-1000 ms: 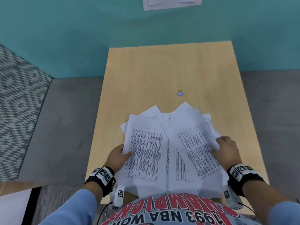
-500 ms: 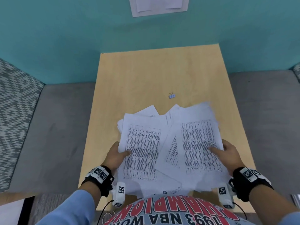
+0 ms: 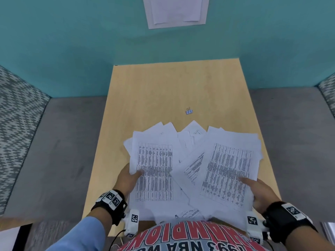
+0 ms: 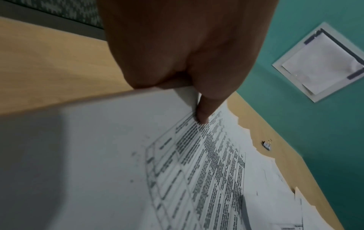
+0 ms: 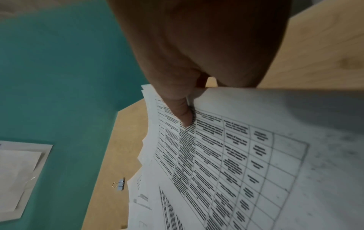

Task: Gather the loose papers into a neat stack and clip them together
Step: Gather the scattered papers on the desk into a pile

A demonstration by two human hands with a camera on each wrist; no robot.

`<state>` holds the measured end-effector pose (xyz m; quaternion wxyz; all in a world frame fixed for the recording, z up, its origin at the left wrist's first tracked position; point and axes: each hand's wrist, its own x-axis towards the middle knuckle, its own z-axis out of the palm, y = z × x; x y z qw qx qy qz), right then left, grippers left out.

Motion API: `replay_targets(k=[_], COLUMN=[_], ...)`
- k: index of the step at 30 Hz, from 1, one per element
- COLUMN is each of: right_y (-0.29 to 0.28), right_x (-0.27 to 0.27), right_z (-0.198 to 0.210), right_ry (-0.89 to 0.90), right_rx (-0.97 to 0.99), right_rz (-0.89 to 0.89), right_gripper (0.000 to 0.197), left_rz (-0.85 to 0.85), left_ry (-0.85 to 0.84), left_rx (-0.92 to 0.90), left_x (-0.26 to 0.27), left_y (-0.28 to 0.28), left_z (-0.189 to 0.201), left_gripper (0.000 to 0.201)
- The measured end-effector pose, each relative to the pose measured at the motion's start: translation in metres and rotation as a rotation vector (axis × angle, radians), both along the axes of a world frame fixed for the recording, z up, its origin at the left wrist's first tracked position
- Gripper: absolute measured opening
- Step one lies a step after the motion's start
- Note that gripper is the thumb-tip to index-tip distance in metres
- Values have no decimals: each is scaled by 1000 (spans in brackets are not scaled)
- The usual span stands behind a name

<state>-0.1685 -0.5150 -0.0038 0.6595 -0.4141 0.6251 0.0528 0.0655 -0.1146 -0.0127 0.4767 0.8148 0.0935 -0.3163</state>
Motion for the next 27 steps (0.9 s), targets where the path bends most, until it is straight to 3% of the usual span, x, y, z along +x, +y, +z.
replay_targets(k=[2,6,10,14,17,19,20,22,23,25,26,27], right_y=[2,9,18,20,23,21,16,19,21,26,27,31], right_x=[-9,-13,-8,4,3,-5,-10,-6,-5,1,5,9], right_z=[-6,-2,12,24,24,17,3,13,18,29,34,36], right_ry=[0,-2,-104,-120,-101,-43,-43,-71,-84,-142,-177,-179], right_rx=[1,66,291,186,-56,-197,-197,-117,-74,72,123,153], right_rz=[-39,-103,-119,-132,-178,-271,-310,-189,-163,-169,-173,-149], right_gripper=[46,70,34,26,58,46,45,60,55,18,10,17], left_rz=[-27,-5,17,86,105,106,98,73,59,37,24,15], left_ry=[-58,-136,-127,-94,-55,-40,-38,-46,-49,-41,-33,-28], left_rx=[32,83,38,-57,-87,-85,-71,-47,-42,-46,-49,-53], left_x=[-3,-4,-3,-5,-8,-9,-10,-13,-14,-15,-15,-16], left_y=[2,8,16,28,38,43,46,49,50,51,53,54], left_z=[-3,-3,4,12,14,13,12,11,11,9,8,6], left_gripper=[34,19,24,15,21,17,16,18,19,25,29,32])
